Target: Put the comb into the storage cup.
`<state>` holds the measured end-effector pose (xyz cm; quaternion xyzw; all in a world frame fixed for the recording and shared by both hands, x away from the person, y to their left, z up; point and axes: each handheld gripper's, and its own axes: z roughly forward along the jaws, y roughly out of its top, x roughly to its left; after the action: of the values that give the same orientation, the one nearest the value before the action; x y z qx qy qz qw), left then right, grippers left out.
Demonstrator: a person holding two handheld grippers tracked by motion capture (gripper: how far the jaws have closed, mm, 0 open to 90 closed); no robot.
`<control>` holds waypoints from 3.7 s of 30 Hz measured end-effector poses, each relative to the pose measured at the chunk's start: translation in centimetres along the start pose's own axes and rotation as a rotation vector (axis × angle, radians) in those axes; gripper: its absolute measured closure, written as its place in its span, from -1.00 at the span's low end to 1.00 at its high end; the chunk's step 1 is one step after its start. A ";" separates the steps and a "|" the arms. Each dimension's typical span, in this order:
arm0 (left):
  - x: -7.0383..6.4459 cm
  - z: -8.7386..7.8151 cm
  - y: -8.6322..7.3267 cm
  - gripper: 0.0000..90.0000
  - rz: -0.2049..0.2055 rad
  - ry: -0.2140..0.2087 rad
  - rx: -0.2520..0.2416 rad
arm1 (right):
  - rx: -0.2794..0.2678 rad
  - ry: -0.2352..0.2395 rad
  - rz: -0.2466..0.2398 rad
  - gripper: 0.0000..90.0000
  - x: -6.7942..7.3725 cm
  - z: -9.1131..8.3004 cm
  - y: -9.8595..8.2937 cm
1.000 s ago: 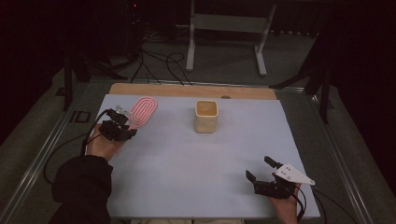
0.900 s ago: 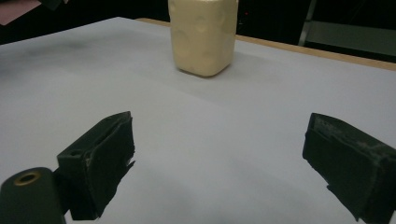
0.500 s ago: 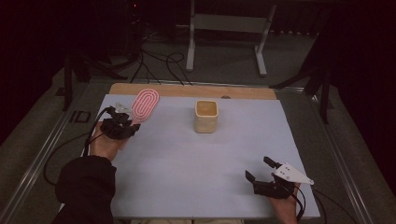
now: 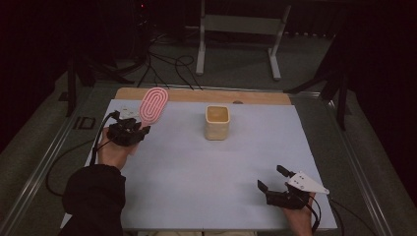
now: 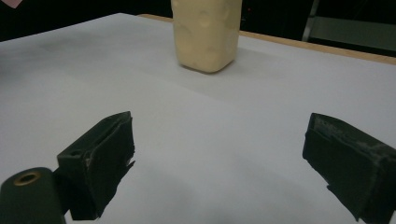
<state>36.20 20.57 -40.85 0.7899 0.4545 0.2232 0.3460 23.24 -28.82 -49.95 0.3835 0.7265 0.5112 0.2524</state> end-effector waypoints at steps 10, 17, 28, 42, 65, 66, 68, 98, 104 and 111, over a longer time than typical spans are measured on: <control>-0.8 -0.2 0.4 0.55 0.028 -0.027 -0.058 | 0.003 0.007 0.006 -0.81 0.0 0.0 0.0; -1.2 -0.2 0.5 0.55 0.053 -0.043 -0.092 | 0.007 0.013 0.020 -0.81 -0.1 0.1 0.2; -2.2 0.0 0.8 0.55 0.097 -0.059 -0.101 | 0.008 0.018 0.037 -0.81 -0.1 0.3 1.7; -3.3 0.1 1.5 0.55 0.138 -0.075 -0.121 | 0.001 0.047 0.035 -0.81 -0.3 2.1 5.1; -5.2 0.8 2.1 0.55 0.166 -0.102 -0.128 | 0.002 0.117 0.057 -0.82 -0.2 5.8 9.6; -5.2 0.8 2.1 0.55 0.166 -0.102 -0.128 | 0.002 0.117 0.057 -0.82 -0.2 5.8 9.6; -5.6 0.9 2.2 0.55 0.171 -0.105 -0.129 | -0.002 0.124 0.074 -0.82 -0.3 6.2 9.9; -8.9 2.2 3.1 0.55 0.223 -0.138 -0.138 | -0.008 0.238 0.062 -0.82 1.9 11.7 16.0; -9.3 2.4 3.0 0.55 0.227 -0.147 -0.140 | 0.001 0.252 0.066 -0.82 2.6 13.0 16.7; -9.7 2.3 2.8 0.55 0.236 -0.153 -0.156 | 0.007 0.267 0.073 -0.82 3.3 14.2 17.4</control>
<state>34.61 10.33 -40.64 0.8231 0.3123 0.2363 0.4113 37.29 -15.15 -38.55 0.3392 0.7409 0.5642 0.1331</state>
